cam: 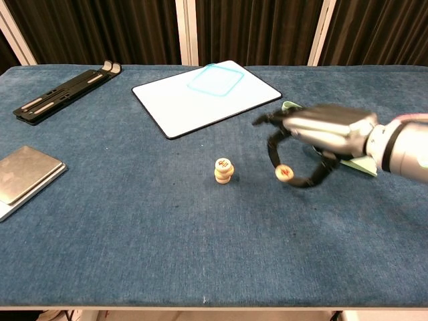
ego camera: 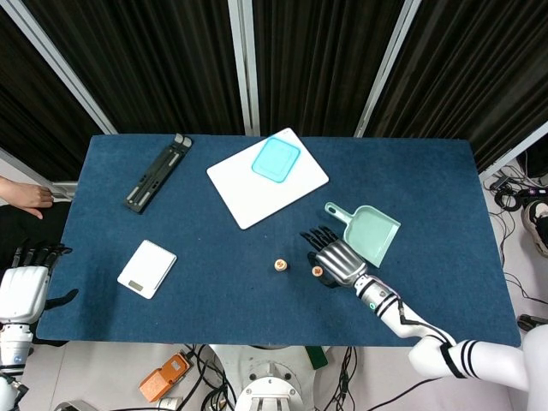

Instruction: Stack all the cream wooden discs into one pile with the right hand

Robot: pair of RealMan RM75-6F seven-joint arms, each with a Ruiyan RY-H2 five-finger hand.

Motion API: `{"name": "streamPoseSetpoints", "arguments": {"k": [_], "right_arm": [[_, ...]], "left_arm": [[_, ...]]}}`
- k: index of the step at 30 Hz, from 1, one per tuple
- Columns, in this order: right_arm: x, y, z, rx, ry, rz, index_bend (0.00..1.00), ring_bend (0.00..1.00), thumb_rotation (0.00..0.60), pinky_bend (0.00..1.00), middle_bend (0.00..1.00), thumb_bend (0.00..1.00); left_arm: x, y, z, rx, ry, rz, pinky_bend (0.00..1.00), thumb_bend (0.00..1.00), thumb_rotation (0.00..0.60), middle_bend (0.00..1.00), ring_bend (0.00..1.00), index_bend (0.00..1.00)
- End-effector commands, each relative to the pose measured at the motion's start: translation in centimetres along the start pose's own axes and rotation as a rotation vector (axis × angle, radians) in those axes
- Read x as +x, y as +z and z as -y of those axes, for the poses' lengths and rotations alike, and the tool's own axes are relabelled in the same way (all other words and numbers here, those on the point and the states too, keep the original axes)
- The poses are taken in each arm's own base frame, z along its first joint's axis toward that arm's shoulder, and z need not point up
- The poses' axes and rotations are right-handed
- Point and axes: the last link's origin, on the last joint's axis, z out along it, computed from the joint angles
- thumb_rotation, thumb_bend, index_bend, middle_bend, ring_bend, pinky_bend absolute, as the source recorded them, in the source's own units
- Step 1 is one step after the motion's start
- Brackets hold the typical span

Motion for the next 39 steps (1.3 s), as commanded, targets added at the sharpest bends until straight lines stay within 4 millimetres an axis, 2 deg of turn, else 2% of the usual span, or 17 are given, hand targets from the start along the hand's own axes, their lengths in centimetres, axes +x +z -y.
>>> {"name": "streamPoseSetpoints", "arguments": {"k": [1, 5, 11, 25, 39], "right_arm": [[2.0, 1.4, 0.9, 0.025, 0.0, -0.035, 0.56, 0.0, 0.6, 0.02, 0.09, 0.46], [3.1, 3.3, 2.1, 0.043, 0.001, -0.042, 0.55, 0.0, 0.6, 0.02, 0.09, 0.46], [3.2, 5.0, 3.6, 0.064, 0.0, -0.018, 0.54, 0.0, 0.6, 0.02, 0.09, 0.46], [2.4, 5.9, 4.9, 0.079, -0.025, 0.014, 0.52, 0.0, 0.6, 0.02, 0.09, 0.46], [2.3, 6.4, 5.4, 0.092, -0.015, 0.015, 0.5, 0.0, 0.6, 0.02, 0.09, 0.46]], "left_arm": [[0.0, 0.0, -0.1, -0.001, 0.0, -0.001, 0.01, 0.07, 0.6, 0.21, 0.12, 0.27], [0.0, -0.1, 0.0, 0.001, 0.0, -0.001, 0.01, 0.07, 0.6, 0.21, 0.12, 0.27], [0.0, -0.4, 0.3, 0.013, 0.0, 0.004, 0.01, 0.07, 0.6, 0.21, 0.12, 0.27], [-0.1, -0.4, 0.3, 0.015, -0.001, 0.007, 0.01, 0.07, 0.6, 0.21, 0.12, 0.27], [-0.3, -0.3, 0.4, 0.017, 0.0, 0.012, 0.01, 0.07, 0.6, 0.21, 0.12, 0.27]]}}
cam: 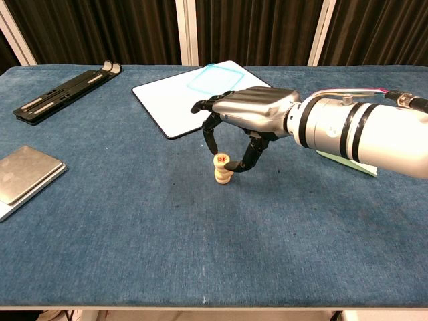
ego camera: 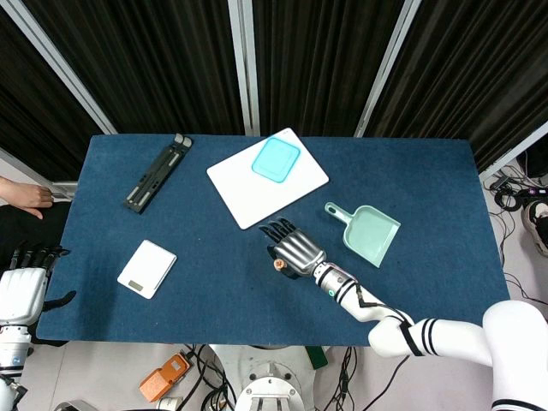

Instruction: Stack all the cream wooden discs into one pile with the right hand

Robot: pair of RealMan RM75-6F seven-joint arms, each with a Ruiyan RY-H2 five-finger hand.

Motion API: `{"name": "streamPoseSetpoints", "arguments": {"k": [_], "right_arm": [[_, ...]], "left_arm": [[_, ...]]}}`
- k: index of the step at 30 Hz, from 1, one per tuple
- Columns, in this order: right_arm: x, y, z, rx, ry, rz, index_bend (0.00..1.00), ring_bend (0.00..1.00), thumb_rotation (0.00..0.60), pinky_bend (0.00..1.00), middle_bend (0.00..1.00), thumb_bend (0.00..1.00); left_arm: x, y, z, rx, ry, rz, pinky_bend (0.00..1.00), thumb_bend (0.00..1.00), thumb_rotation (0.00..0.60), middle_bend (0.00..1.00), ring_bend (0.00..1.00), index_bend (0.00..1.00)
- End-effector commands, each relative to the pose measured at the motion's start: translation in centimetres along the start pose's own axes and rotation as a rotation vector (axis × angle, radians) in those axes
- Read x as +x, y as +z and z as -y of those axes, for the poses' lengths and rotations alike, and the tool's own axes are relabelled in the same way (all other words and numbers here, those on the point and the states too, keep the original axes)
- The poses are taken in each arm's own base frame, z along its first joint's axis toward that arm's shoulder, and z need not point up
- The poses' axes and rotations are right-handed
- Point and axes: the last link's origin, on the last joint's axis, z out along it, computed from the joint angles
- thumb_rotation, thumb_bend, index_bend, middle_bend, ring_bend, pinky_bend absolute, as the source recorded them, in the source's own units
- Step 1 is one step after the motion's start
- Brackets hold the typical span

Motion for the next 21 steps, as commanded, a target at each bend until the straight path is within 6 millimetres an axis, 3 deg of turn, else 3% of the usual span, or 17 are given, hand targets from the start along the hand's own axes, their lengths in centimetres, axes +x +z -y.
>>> {"name": "streamPoseSetpoints", "arguments": {"k": [1, 9, 13, 17, 21], "right_arm": [[0.0, 0.1, 0.1, 0.002, -0.001, 0.0, 0.5, 0.0, 0.6, 0.02, 0.09, 0.46], [0.6, -0.5, -0.2, -0.001, 0.012, -0.034, 0.47, 0.0, 0.6, 0.02, 0.09, 0.46], [1.8, -2.2, -1.7, -0.042, 0.016, -0.094, 0.46, 0.0, 0.6, 0.02, 0.09, 0.46], [2.8, -6.2, -5.5, -0.165, -0.013, -0.167, 0.39, 0.0, 0.6, 0.02, 0.09, 0.46], [3.0, -10.8, -8.5, -0.3, -0.023, -0.206, 0.23, 0.0, 0.6, 0.04, 0.09, 0.46]], "left_arm": [[0.0, 0.0, 0.0, 0.0, 0.0, 0.001, 0.01, 0.07, 0.6, 0.21, 0.12, 0.27], [-0.1, 0.0, 0.2, 0.005, -0.001, 0.001, 0.01, 0.07, 0.6, 0.21, 0.12, 0.27], [-0.1, -0.1, 0.4, 0.009, -0.002, 0.0, 0.01, 0.07, 0.6, 0.21, 0.12, 0.27], [-0.1, 0.1, 0.5, 0.009, -0.007, -0.002, 0.01, 0.07, 0.6, 0.21, 0.12, 0.27], [-0.1, 0.3, 0.3, 0.001, -0.008, -0.013, 0.01, 0.07, 0.6, 0.21, 0.12, 0.27]]}}
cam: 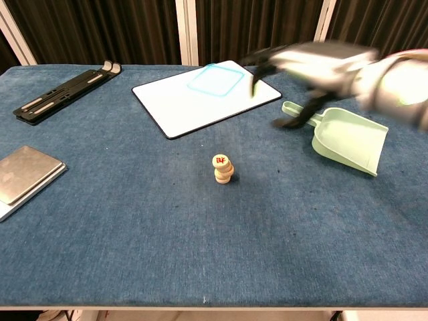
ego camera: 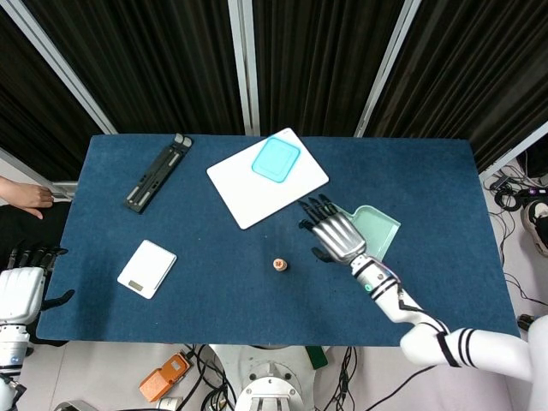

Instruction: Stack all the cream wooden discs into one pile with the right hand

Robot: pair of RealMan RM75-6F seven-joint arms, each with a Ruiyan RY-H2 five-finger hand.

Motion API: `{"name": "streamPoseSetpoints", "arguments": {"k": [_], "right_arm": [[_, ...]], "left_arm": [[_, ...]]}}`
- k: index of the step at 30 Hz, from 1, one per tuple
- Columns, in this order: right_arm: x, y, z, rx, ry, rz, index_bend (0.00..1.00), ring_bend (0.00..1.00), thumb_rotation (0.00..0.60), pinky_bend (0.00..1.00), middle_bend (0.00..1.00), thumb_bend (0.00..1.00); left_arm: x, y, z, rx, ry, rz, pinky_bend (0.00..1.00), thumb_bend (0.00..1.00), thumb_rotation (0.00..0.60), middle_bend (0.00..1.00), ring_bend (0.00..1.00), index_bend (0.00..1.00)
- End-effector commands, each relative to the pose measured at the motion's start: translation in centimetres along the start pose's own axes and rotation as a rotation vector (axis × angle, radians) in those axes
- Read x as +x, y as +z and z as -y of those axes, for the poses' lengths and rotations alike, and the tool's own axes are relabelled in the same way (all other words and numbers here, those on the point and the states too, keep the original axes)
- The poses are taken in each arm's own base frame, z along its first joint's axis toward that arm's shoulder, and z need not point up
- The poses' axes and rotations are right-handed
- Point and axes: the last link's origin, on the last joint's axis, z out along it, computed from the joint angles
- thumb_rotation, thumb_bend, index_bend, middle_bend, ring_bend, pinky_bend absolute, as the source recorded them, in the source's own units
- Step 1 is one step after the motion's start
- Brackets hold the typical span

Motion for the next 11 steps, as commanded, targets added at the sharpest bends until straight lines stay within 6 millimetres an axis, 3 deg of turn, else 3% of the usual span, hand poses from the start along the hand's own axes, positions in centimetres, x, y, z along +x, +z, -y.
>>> {"name": "streamPoseSetpoints", "arguments": {"k": [1, 7, 11], "right_arm": [[1.0, -5.4, -4.5, -0.163, -0.012, -0.046, 0.19, 0.0, 0.6, 0.04, 0.09, 0.46], [2.2, -14.0, -8.6, -0.37, 0.027, -0.122, 0.07, 0.0, 0.6, 0.04, 0.07, 0.44], [2.1, -18.6, -9.6, -0.461, 0.068, -0.154, 0.05, 0.0, 0.6, 0.04, 0.05, 0.44]], "left_arm": [[0.0, 0.2, -0.2, -0.008, -0.002, -0.01, 0.01, 0.07, 0.6, 0.21, 0.12, 0.27], [0.2, 0.5, -0.9, -0.03, -0.007, -0.024, 0.01, 0.07, 0.6, 0.21, 0.12, 0.27], [0.3, 0.6, -1.4, -0.043, -0.005, -0.026, 0.01, 0.07, 0.6, 0.21, 0.12, 0.27]]}}
